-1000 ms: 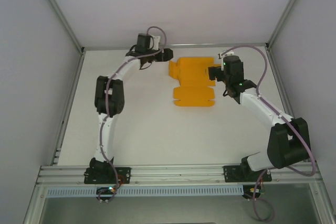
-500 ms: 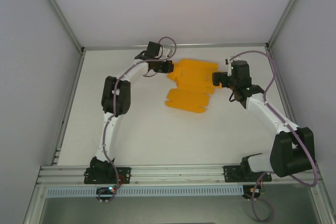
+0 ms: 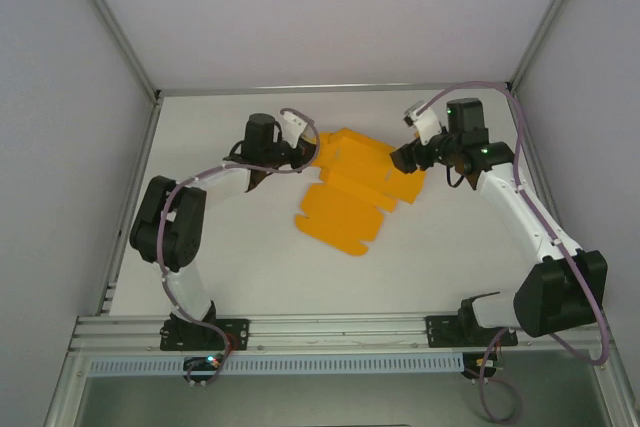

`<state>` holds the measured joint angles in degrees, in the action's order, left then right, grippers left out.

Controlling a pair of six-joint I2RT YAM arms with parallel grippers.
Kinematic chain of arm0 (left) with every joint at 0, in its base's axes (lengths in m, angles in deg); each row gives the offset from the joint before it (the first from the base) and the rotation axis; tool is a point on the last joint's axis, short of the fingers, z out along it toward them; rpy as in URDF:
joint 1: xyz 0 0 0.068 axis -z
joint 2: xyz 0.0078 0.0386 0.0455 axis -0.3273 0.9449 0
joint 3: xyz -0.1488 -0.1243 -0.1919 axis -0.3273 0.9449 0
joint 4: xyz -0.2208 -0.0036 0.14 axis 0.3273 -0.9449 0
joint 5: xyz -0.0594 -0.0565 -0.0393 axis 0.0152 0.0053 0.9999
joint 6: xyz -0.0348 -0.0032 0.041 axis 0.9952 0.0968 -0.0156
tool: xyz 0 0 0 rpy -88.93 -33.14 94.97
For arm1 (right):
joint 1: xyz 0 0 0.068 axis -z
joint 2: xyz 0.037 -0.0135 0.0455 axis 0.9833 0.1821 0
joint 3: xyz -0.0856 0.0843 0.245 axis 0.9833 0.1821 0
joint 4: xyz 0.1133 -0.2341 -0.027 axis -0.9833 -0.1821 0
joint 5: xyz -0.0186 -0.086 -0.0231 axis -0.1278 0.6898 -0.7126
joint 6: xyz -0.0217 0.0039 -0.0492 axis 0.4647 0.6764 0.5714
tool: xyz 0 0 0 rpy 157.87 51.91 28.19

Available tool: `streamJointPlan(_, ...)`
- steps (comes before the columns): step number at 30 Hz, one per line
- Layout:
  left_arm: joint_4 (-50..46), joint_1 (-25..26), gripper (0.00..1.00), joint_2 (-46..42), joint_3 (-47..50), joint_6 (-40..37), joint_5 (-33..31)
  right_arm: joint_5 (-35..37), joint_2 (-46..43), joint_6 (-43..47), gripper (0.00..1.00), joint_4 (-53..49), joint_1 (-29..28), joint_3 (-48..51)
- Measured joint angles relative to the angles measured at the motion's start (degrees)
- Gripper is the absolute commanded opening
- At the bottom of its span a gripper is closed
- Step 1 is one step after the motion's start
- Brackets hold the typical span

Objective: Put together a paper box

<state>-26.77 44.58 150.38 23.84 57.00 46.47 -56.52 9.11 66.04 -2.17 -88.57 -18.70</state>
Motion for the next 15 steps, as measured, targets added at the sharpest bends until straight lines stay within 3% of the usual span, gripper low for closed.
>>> streamJointPlan(6, 5.01, 0.00, 0.00, -2.78, 5.35, -0.20, 1.18, 4.09, 2.82, 3.98, 0.69, -3.98, -5.16, -0.15)
streamJointPlan(15, 11.10, 0.04, 0.00, -6.43, 10.45, -0.24, 3.15, 13.16, 7.04, 7.08, 0.64, -4.09, -7.26, -2.08)
